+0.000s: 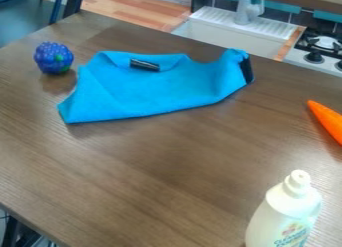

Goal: Unfold the cloth from top left to bottom right

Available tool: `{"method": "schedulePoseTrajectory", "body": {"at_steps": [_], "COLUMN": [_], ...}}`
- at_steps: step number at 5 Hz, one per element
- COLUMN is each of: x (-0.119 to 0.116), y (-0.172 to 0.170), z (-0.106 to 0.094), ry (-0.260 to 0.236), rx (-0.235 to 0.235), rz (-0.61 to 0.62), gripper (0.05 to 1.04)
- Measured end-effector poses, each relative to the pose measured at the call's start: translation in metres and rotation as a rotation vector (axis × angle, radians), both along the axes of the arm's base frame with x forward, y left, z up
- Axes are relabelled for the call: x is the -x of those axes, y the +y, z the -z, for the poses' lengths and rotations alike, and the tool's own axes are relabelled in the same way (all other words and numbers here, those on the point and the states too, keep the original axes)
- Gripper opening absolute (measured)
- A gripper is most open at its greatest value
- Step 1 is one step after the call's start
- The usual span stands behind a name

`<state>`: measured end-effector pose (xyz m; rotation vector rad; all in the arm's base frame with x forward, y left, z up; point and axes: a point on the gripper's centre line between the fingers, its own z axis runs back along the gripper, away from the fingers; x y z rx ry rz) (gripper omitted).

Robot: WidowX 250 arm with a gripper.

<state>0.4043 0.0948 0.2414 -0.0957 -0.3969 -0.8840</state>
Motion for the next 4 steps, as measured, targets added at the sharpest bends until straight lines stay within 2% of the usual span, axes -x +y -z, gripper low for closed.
{"method": "schedulePoseTrajectory", "body": {"at_steps": [1,2,3,4], "x": [-0.003,-0.007,-0.013,-0.015], "y": [0.001,-0.001,-0.014,-0.025], "z": [0.018,0.052,0.085,0.111], "ry": [0.039,0.061,0.052,-0.049], "rx": [0.01,-0.024,-0.047,-0.108], "rz": [-0.002,-0.003,0.01,0.011], "gripper": [1.0,1.0,1.0,1.0]}}
